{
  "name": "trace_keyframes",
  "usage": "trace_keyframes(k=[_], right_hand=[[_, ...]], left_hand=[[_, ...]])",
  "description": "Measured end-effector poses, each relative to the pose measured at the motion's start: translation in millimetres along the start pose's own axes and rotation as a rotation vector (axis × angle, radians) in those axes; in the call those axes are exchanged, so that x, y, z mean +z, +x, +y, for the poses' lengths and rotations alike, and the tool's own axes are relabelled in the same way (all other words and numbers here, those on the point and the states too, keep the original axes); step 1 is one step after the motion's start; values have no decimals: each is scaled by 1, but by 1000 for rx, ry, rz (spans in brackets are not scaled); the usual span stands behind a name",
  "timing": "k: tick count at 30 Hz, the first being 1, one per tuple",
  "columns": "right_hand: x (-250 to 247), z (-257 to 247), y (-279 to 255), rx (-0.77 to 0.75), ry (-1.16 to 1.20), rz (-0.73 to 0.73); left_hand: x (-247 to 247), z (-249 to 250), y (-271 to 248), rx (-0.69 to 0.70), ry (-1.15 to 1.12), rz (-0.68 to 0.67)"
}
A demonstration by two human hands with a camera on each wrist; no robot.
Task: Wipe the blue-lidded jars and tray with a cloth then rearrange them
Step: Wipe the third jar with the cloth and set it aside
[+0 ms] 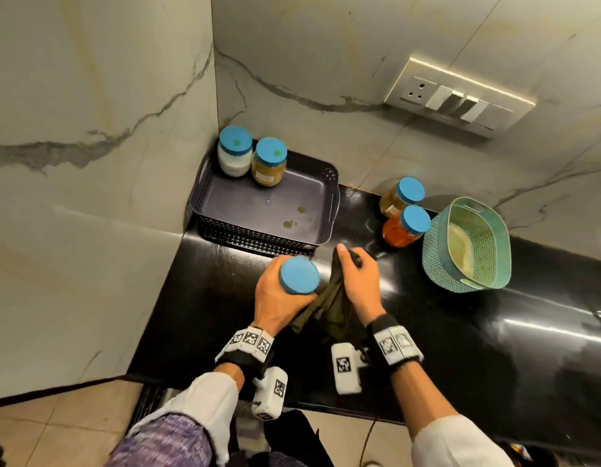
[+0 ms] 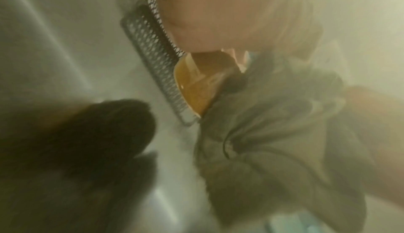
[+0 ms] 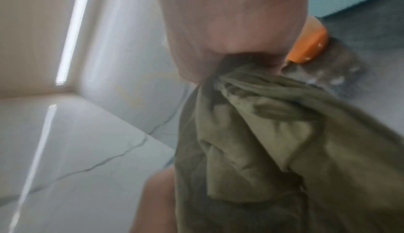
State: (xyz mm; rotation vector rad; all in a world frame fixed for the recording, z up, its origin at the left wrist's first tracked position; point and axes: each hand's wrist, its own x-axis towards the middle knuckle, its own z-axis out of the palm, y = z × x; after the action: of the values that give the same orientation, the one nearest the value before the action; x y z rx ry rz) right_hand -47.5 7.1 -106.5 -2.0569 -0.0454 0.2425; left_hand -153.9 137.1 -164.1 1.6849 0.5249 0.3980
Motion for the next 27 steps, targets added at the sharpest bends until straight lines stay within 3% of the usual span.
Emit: trace_keyframes(k=[3,6,10,12,16,18,24,26,27], right_hand=[[-15,-29,-20,-55,225,4],[-20,-71,-36,-117,426,-20],[-17,-113,-53,-163,542,-89],[-13,-123,-61,-120,569,-123],[-3,-139,-73,123,671,-150],[4,-146,-79,27,593,-97],[23,-142,-110,-555,373,-84],[24,-145,-102,-563,360,-114],[21,-153,-91,-458,419,-139]], left_hand=[[-13,35,16,-17,-171,21],[-23,86,25,-100,-391,-85],[-41,135,23,-97,-541,-101],[-49,146,24,-117,-582,-105],[-52,163,21,-145,-549,-48],[-54,171,21,-133,-554,3],[-73,181,34,-189,-647,68],[-76,185,32,-192,-659,70],[-76,188,30,-190,-650,78]])
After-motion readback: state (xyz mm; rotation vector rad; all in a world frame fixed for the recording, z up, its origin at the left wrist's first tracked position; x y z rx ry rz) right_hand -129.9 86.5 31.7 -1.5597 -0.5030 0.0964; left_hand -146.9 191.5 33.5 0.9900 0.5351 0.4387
